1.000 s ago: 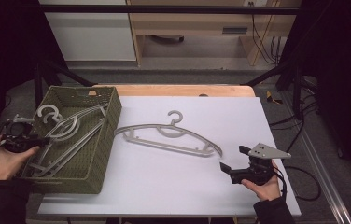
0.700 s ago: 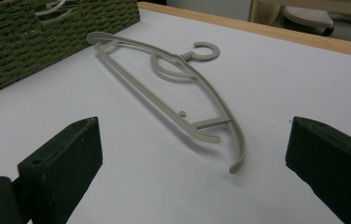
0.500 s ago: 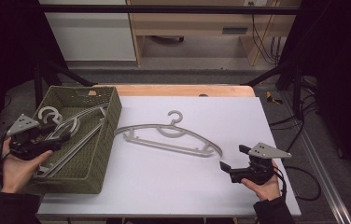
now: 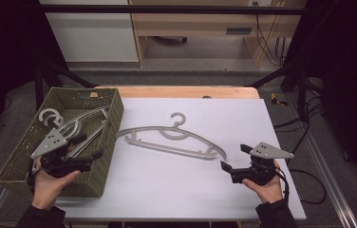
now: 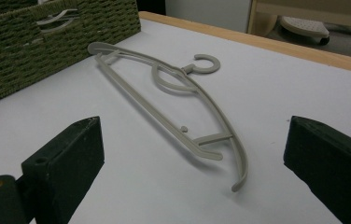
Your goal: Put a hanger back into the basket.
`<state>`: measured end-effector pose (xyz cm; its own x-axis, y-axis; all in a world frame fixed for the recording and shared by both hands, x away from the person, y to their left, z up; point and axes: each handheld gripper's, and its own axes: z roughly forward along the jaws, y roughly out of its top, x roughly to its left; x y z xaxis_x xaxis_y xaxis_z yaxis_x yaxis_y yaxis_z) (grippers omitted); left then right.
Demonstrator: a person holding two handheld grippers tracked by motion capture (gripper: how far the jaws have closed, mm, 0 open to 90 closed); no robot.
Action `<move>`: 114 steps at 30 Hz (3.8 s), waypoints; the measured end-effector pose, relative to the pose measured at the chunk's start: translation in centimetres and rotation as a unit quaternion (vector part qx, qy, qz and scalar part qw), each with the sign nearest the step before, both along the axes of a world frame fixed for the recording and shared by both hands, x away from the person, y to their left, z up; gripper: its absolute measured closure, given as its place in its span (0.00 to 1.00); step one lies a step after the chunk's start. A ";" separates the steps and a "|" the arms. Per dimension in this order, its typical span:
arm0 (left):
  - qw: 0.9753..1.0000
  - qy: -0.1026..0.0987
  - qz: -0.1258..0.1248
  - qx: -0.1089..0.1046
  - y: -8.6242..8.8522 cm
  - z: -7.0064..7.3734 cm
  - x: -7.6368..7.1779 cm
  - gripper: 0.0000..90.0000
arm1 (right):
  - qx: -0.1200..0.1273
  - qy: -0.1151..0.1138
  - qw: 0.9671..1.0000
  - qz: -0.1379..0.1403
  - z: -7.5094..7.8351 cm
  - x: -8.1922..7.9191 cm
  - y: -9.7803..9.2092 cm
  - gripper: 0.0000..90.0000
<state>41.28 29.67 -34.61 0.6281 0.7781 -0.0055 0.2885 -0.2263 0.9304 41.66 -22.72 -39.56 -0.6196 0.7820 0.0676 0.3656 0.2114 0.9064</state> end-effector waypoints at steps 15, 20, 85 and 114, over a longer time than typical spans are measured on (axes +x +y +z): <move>0.999 0.014 -0.037 0.007 -2.1 -1.9 -0.5 0.14 | 0.002 -0.003 1.000 -0.003 1.1 1.2 0.9 0.09; 0.999 0.018 -0.038 0.008 -2.0 -2.1 -0.5 0.13 | -0.005 0.004 1.000 -0.006 1.2 2.5 1.7 0.11; 1.000 0.004 -0.020 -0.003 -0.5 -1.6 -0.5 0.12 | -0.122 0.184 0.975 -0.007 -6.7 11.7 5.1 0.90; 0.999 0.002 -0.035 -0.001 -1.0 -1.5 -0.7 0.12 | -0.129 0.179 0.975 -0.003 -5.2 9.4 7.2 0.70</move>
